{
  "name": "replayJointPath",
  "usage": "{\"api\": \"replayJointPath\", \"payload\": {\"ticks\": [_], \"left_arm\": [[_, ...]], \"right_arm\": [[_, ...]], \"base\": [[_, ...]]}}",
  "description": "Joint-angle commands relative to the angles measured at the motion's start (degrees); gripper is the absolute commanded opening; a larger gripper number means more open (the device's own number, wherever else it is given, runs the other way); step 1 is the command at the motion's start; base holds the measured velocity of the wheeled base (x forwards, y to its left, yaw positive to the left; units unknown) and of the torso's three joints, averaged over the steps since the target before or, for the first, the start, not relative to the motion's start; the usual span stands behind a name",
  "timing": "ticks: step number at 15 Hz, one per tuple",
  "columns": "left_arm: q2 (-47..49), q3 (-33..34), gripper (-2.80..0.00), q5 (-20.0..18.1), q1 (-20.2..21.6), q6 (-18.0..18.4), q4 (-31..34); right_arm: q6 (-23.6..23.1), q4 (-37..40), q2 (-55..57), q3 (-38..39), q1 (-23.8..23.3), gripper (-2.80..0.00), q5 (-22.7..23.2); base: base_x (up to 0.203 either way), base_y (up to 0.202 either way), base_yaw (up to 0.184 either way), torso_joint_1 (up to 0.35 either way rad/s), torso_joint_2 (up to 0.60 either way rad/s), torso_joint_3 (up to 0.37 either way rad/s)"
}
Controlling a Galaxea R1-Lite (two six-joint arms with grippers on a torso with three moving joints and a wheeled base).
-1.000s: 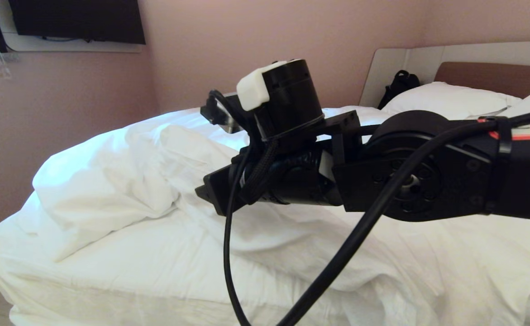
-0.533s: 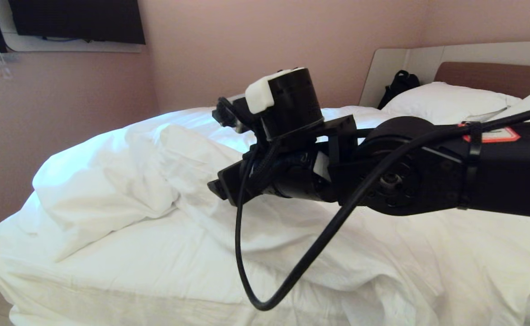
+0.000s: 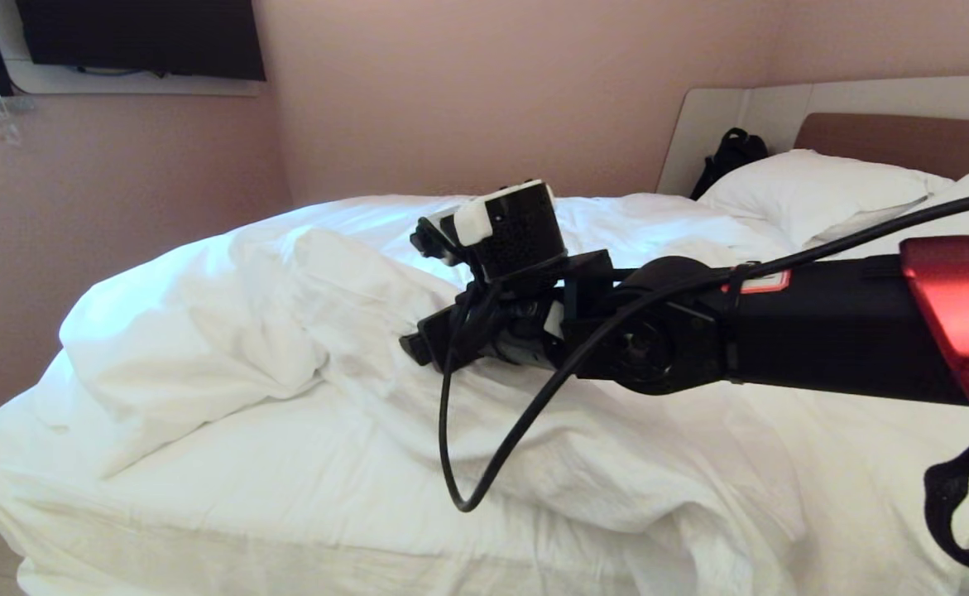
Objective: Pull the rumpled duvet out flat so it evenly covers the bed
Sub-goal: Flatten the corners of the folded blanket
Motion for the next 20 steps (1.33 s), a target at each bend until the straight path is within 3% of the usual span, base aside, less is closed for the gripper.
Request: {"api": "replayJointPath", "payload": {"ticks": [1,6,7,15,20], "left_arm": [[0.07,0.0,-2.8,0.0,0.0,-0.01,0.0],[0.0,0.0,-2.8,0.0,0.0,-0.01,0.0],[0.0,0.0,-2.8,0.0,0.0,-0.01,0.0],[0.0,0.0,-2.8,0.0,0.0,0.07,0.0],[0.0,0.0,-2.8,0.0,0.0,-0.01,0.0]], "right_arm": [[-0.09,-0.19,2.23,0.11,0.06,0.0,-0.06],[0.61,-0.19,3.14,0.33,0.16,0.0,0.02],[0.61,-0.19,3.11,0.5,0.18,-2.8,0.02],[2.88,0.42,-1.51,3.47,1.05,-2.8,0.02],[10.0,5.54,-8.97,13.05,4.49,-2.8,3.2]], "base": [[0.0,0.0,0.0,0.0,0.0,0.0],[0.0,0.0,0.0,0.0,0.0,0.0],[0.0,0.0,0.0,0.0,0.0,0.0],[0.0,0.0,0.0,0.0,0.0,0.0],[0.0,0.0,0.0,0.0,0.0,0.0]]}}
